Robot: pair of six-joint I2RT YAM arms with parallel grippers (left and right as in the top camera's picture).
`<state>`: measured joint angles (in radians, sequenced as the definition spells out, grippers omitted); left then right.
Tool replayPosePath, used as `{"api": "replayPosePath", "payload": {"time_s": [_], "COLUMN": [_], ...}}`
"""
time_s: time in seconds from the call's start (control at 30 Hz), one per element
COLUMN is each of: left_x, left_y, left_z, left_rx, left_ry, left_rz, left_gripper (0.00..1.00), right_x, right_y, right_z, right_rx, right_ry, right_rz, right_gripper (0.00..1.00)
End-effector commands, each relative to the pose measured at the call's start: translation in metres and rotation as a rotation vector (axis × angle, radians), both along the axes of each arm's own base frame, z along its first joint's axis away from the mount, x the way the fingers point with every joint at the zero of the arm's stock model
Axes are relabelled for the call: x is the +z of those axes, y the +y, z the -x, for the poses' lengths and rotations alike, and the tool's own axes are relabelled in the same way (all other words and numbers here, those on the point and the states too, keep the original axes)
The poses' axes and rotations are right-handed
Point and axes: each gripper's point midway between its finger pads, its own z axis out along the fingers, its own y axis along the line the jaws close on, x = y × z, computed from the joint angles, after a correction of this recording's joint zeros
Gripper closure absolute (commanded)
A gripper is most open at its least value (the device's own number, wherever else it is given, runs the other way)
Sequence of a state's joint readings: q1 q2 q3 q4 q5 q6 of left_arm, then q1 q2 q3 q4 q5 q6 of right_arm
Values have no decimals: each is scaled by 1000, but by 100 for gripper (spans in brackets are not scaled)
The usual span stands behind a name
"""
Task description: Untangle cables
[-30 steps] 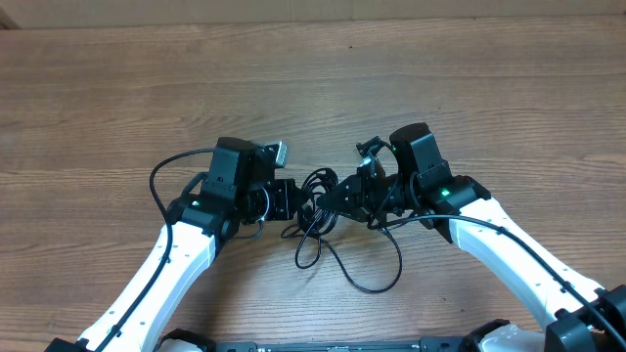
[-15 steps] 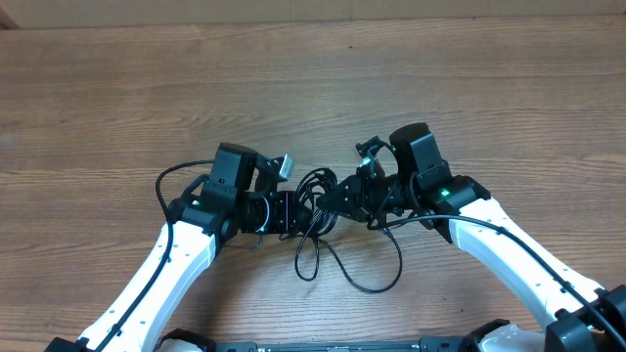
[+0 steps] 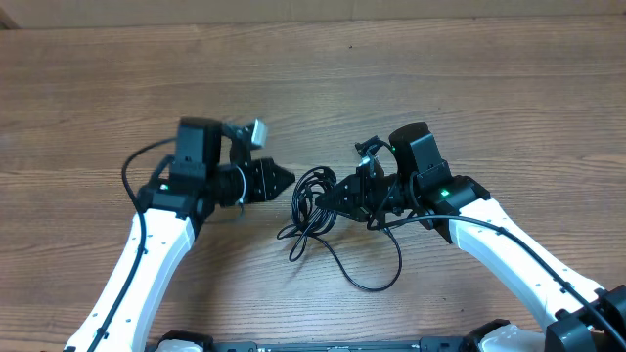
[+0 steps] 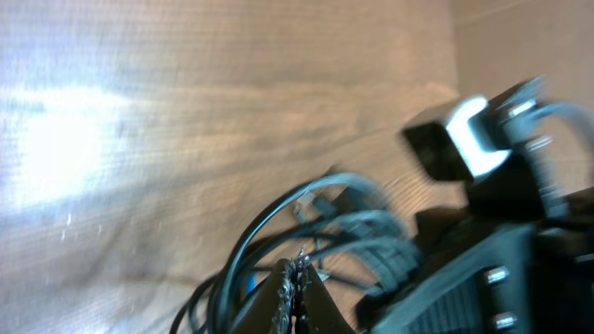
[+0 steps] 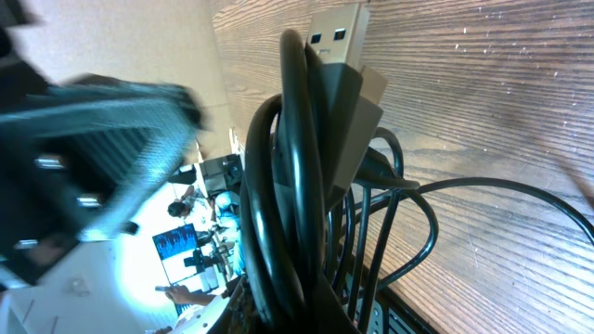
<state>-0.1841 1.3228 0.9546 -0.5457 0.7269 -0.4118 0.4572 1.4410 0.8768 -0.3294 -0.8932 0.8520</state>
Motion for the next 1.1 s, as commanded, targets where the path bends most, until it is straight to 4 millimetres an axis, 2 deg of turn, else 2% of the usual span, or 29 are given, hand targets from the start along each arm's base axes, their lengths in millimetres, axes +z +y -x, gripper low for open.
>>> {"api": "replayPosePath", "payload": {"time_s": [0.0, 0.23, 0.4, 0.57, 0.77, 1.07], "left_x": [23, 21, 16, -3, -26, -40], "left_y": [-6, -4, -29, -39, -25, -21], "left_z": [-10, -15, -7, -1, 6, 21], "left_rx": [-8, 6, -71, -80, -31, -42], "left_ry": [-49, -66, -78, -49, 24, 92], "left_rz": [45, 27, 16, -62, -179, -203], "left_gripper": [96, 96, 96, 96, 96, 96], "right_x": [17, 17, 17, 17, 17, 17], "right_y": [2, 2, 2, 2, 2, 2], "right_z": [-3, -3, -4, -3, -3, -4], "right_rx": [10, 10, 9, 10, 10, 9], "right_ry": [-52, -52, -53, -52, -52, -52], "right_rz": [-32, -31, -31, -32, -31, -31], "right_gripper": [96, 96, 96, 96, 96, 95]}}
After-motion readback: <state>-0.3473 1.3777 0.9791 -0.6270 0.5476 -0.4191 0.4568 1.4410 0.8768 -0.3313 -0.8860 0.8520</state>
